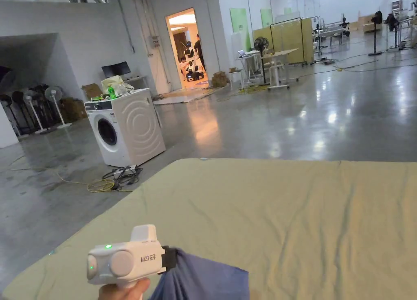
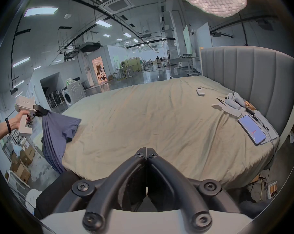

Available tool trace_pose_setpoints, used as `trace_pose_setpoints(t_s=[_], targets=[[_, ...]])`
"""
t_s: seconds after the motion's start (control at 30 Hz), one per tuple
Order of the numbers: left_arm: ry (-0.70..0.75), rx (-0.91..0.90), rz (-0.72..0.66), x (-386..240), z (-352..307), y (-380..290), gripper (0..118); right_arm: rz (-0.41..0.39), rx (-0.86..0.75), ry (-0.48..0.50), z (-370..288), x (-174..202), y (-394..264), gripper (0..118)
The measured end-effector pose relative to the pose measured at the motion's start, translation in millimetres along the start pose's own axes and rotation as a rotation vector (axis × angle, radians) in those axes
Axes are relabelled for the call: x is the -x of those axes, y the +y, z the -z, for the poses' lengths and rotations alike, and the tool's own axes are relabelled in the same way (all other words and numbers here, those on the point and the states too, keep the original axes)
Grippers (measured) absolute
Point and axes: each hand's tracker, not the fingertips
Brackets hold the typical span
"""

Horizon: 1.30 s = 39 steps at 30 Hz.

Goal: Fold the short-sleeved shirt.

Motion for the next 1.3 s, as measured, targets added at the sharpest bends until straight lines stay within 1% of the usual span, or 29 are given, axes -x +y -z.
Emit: trace_pose_setpoints(t_s=[0.1,0.2,0.23,0.3,0.43,0.5,0.57,0.6,0.67,0.7,0.87,0.93,1.0,1.07,1.17,1.2,1.23,1.3], targets=[[-0.011,-0.076,0.072,-18.9,-21.9,33.2,3,-0.002,-0.029,0.000,-10.6,-1.5,0.3,1],[-0.068,-0.130,0.121,-47.8,-34.3,66.4,3,-0.007,-0.047,-0.009,-18.4,-2.2,0.5,1],[-0.086,-0.152,0.167,-64.1,-35.2,75.2,3,-0.003,-0.051,-0.016,-19.5,-4.2,-1.8,1],[-0.132,-0.157,0.211,-104.0,-26.1,85.5,3,0.013,-0.057,-0.032,-24.0,-6.9,-3.6,1],[-0.260,-0.142,0.301,-196.4,1.8,82.4,3,0.036,-0.061,-0.067,-31.3,-15.4,-7.7,1],[-0.325,-0.113,0.354,-248.5,15.3,66.9,3,0.039,-0.058,-0.097,-34.0,-22.1,-10.2,1],[-0.430,-0.076,0.395,-301.7,27.7,42.2,3,0.049,-0.055,-0.133,-38.6,-30.1,-12.8,1],[-0.476,-0.057,0.394,-320.3,26.4,29.5,3,0.057,-0.052,-0.147,-40.7,-33.8,-14.1,1],[-0.620,0.027,0.324,-367.1,31.4,-10.4,3,0.075,-0.038,-0.177,-44.6,-41.4,-16.4,1],[-0.669,0.048,0.321,-385.6,31.4,-30.7,3,0.078,-0.027,-0.194,-46.7,-44.5,-17.6,1],[-0.903,0.203,0.463,-476.5,20.6,-152.7,3,0.079,-0.001,-0.271,-62.0,-57.0,-27.1,1],[-0.942,0.276,0.496,-494.6,12.4,-191.1,3,0.082,0.012,-0.293,-67.1,-59.4,-28.9,1],[-0.961,0.327,0.496,-498.5,10.8,-224.7,3,0.081,0.018,-0.314,-72.1,-59.5,-30.1,1],[-0.960,0.354,0.504,-491.9,9.3,-248.1,3,0.083,0.022,-0.313,-73.6,-60.2,-30.5,1],[-0.968,0.377,0.450,-470.6,8.9,-263.7,4,0.088,0.028,-0.304,-66.6,-58.2,-31.5,1],[-0.975,0.375,0.441,-464.9,10.7,-262.9,8,0.093,0.030,-0.293,-63.0,-56.5,-30.5,1],[-0.975,0.375,0.432,-457.5,11.8,-258.9,26,0.098,0.029,-0.277,-58.9,-53.3,-28.1,1],[-0.967,0.326,0.401,-437.0,-1.6,-240.9,70,0.087,0.003,-0.233,-52.9,-46.0,-22.7,1]])
